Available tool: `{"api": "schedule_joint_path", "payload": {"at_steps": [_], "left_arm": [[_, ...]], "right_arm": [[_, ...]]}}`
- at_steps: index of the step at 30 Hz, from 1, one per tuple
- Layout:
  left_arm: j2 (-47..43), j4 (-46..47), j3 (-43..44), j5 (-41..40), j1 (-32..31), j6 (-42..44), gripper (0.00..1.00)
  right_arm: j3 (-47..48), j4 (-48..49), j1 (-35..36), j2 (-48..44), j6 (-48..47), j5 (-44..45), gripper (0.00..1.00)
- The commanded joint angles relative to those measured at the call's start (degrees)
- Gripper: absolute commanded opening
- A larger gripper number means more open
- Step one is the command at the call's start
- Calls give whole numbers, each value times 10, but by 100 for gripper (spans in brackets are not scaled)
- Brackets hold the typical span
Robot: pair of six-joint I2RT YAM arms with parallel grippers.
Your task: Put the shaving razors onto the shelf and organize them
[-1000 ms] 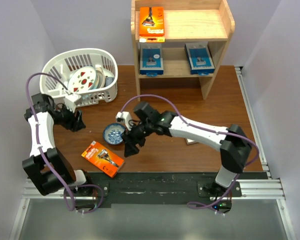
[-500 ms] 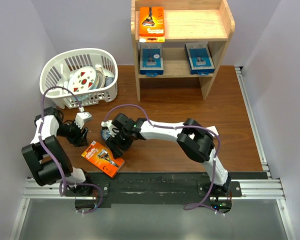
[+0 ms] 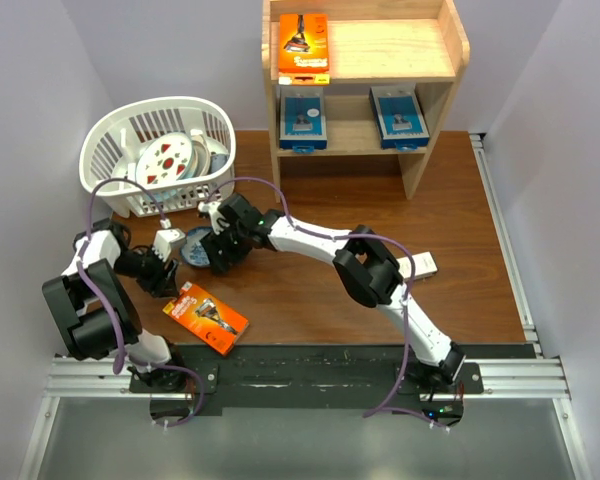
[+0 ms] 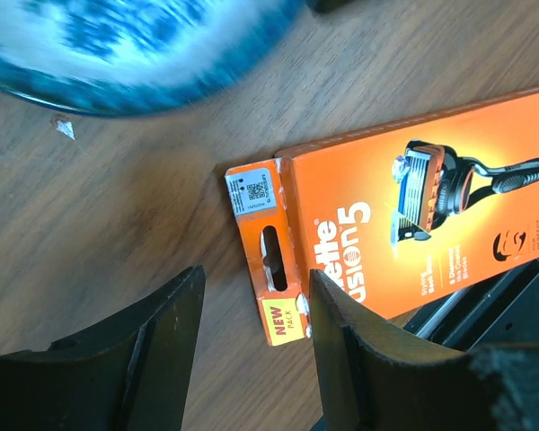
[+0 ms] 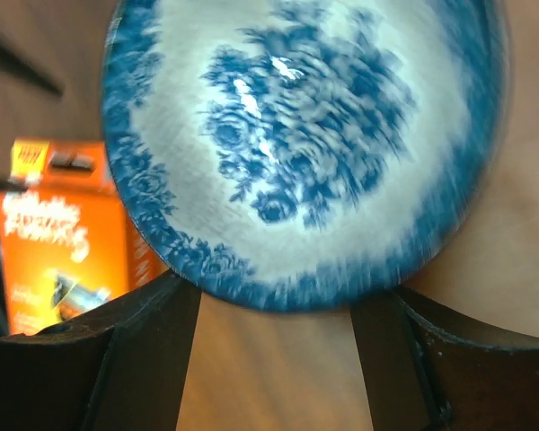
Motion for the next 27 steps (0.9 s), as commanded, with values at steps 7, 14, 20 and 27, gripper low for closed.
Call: {"api": "schedule_joint_path", "payload": {"at_steps": [7, 14, 20, 27], "left_arm": [[-1, -10, -28, -28, -2, 81, 54], [-1, -7, -74, -54, -46, 97, 52], [-50, 6, -109, -37, -105, 76, 51], [-59, -12, -111, 3, -150, 75, 51]], "right_arm": [[-159, -11, 26, -167, -104, -38, 69], [-220, -17, 74, -184, -146, -9, 73], [-235, -54, 73, -173, -195, 48, 69], [-285, -64, 36, -186, -254, 104, 63]]}}
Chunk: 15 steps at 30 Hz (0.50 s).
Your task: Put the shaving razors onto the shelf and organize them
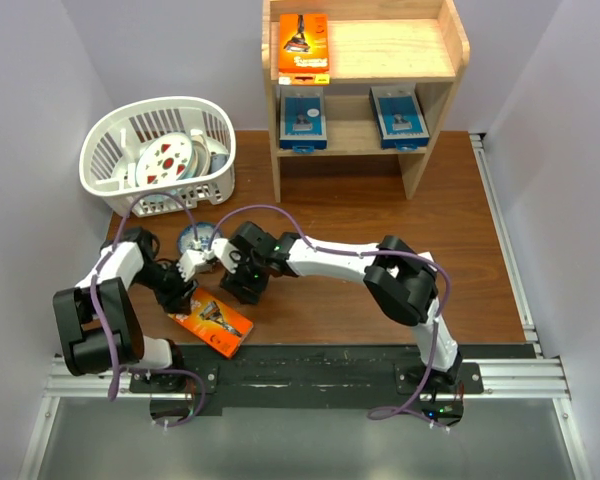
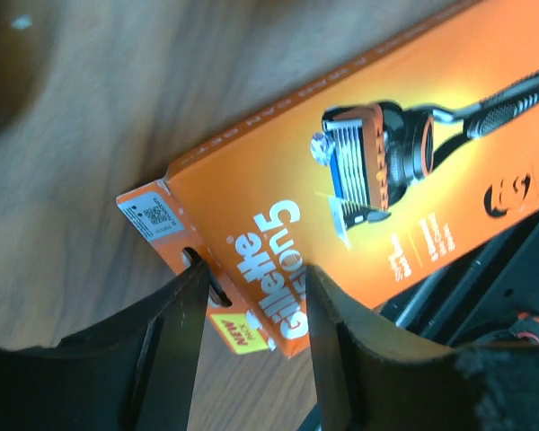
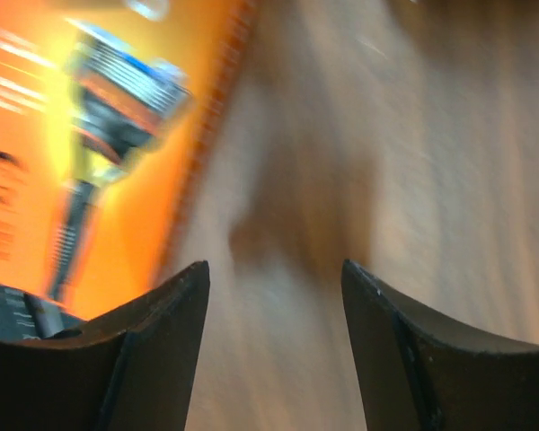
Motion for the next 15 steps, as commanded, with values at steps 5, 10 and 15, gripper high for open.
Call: {"api": "schedule_joint_path", "payload": {"at_steps": [5, 10, 15], "left_arm": [[5, -21, 2, 96, -56, -14, 51], [5, -43, 50, 106, -33, -41, 51], [-11, -34, 91, 136, -12, -130, 51]], "right_arm": [[-31, -50, -84, -3, -46, 45, 58], [-49, -54, -100, -73, -39, -55, 62], [-100, -33, -54, -121, 13, -117, 67]]}}
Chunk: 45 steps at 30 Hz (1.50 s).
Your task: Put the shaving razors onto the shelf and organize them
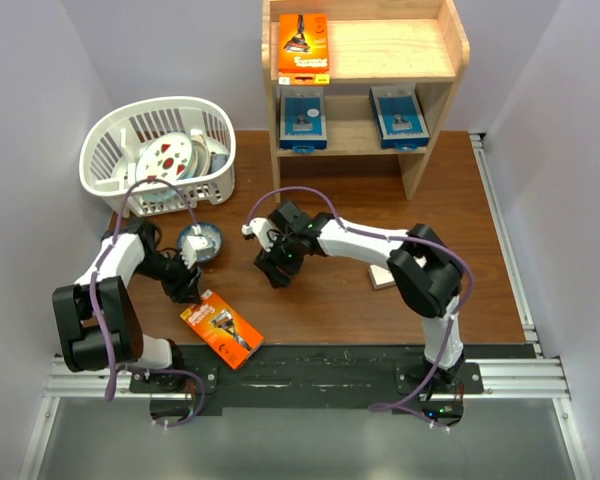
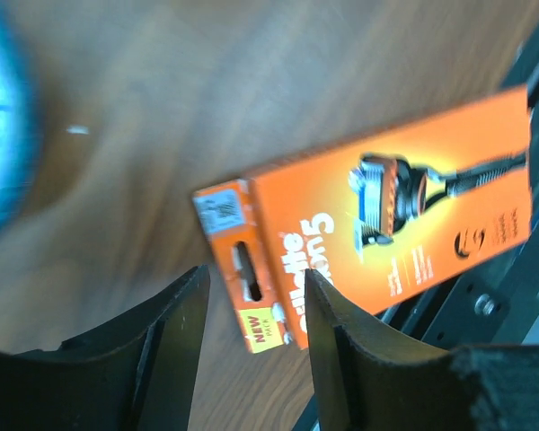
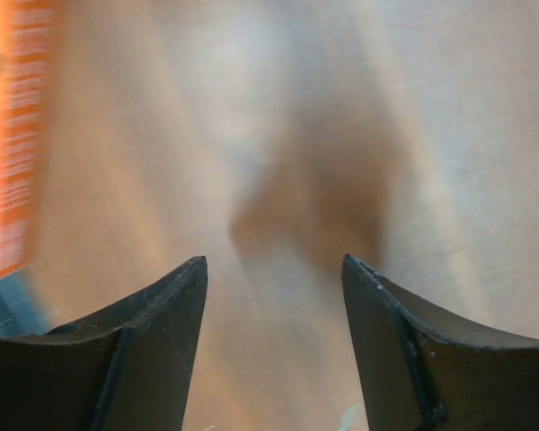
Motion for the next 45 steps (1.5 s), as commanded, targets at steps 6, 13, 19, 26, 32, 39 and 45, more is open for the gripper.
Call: {"api": "schedule_joint_path", "payload": {"at_steps": [6, 13, 19, 26, 32, 39, 45], "left_arm": [[-70, 70, 67, -10, 15, -197, 50], [-128, 115, 63, -65, 15, -262, 50], [-183, 116, 54, -72, 14, -260, 50], [-203, 93, 55, -50, 14, -228, 51], [-191, 67, 51, -8, 13, -172, 51], [-166, 58, 57, 35, -19, -156, 52], [-135, 86, 77, 56, -120, -192, 53]], "right_arm": [[-70, 35, 122, -90, 43, -96, 71], [-49, 32, 148, -47, 53, -28, 72], [-25, 28, 169, 4, 61, 39, 71], [0, -26, 89, 26, -23, 97, 64], [68, -87, -22, 66, -176, 126, 61], [121, -55, -65, 25, -120, 89, 64], [55, -43, -64, -87, -33, 108, 69]]}}
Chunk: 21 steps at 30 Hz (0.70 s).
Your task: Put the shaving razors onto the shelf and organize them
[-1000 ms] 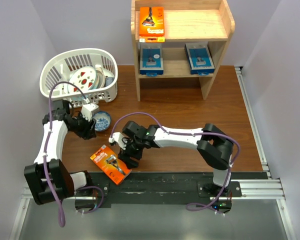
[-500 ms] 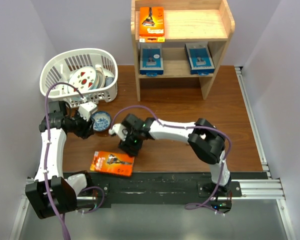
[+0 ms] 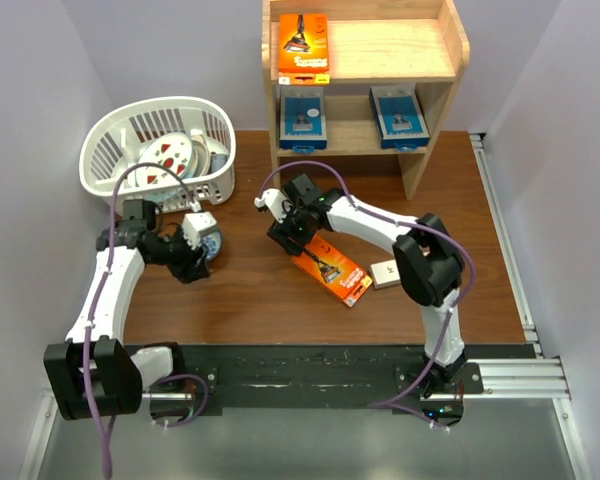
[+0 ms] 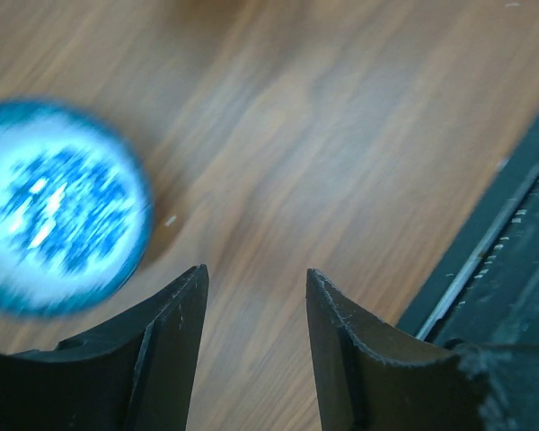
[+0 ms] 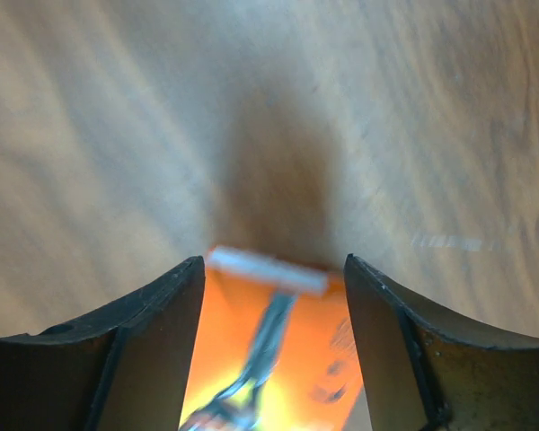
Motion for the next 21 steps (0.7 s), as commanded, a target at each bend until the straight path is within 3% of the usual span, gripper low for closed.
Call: {"api": "schedule_joint_path", "payload": {"at_steps": [1, 6, 10, 12, 16, 18, 21], "left_arm": [[27, 29, 30, 49, -59, -48, 53], [55, 112, 18, 88, -160, -139, 53], [62, 208, -24, 105, -226, -260, 50], [63, 288, -60, 91, -241, -329, 45], [55, 509, -153, 24, -266, -562, 17], [75, 585, -193, 2, -293, -650, 10], [126, 677, -205, -25, -329, -706, 5]], "right_arm": [[-63, 4, 7, -141, 55, 23, 69], [-155, -3, -42, -207, 74, 51, 72], [-211, 3, -90, -218, 92, 58, 72], [-230, 17, -103, -229, 84, 63, 73], [-244, 23, -132, -220, 89, 53, 73], [-243, 28, -149, -210, 91, 50, 73], [-243, 34, -165, -192, 92, 23, 74]]}}
